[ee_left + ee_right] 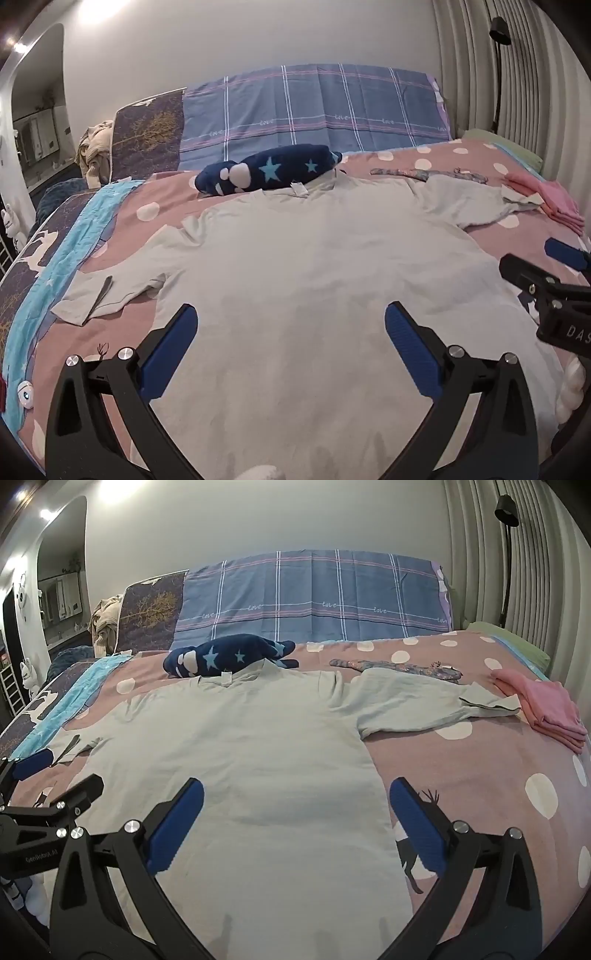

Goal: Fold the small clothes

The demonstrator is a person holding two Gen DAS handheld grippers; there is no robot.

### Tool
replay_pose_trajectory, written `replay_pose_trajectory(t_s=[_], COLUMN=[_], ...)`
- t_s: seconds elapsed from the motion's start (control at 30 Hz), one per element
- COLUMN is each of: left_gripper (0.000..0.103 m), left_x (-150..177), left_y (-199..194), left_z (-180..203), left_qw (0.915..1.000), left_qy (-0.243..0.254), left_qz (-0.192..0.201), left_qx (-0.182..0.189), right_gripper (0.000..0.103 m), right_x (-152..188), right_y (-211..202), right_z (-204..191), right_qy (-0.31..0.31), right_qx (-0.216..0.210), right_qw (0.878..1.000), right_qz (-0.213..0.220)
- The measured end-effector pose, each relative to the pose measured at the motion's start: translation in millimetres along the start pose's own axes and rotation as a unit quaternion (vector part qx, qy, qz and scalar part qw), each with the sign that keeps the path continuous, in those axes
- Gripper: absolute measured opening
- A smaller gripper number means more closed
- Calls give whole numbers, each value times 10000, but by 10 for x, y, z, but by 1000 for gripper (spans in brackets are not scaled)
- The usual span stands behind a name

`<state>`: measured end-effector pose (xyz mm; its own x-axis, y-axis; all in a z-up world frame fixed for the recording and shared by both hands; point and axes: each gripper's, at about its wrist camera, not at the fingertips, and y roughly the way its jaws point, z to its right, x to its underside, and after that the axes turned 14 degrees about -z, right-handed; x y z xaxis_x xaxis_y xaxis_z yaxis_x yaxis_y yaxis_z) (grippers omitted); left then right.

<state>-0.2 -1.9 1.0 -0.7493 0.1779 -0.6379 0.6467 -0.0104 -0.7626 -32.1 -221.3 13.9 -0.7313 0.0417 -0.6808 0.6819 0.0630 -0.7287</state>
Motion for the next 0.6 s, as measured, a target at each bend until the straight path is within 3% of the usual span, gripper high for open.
replay_pose_trajectory(t_s=[0.23, 0.6], left_gripper=[102, 102], left_x=[3, 19], left_y=[18, -34], left_z=[19, 8], left_qw=[9999, 9996], left_qy=[35, -103], left_qz=[10, 228], left_qx=[98, -91], right_gripper=[101, 101], right_x=[-24, -27], right_y=[-22, -25], right_z=[-3, 10], right_qy=[52, 88], right_qx=[109, 141], right_qw=[9999, 9999], right_qz=[30, 11])
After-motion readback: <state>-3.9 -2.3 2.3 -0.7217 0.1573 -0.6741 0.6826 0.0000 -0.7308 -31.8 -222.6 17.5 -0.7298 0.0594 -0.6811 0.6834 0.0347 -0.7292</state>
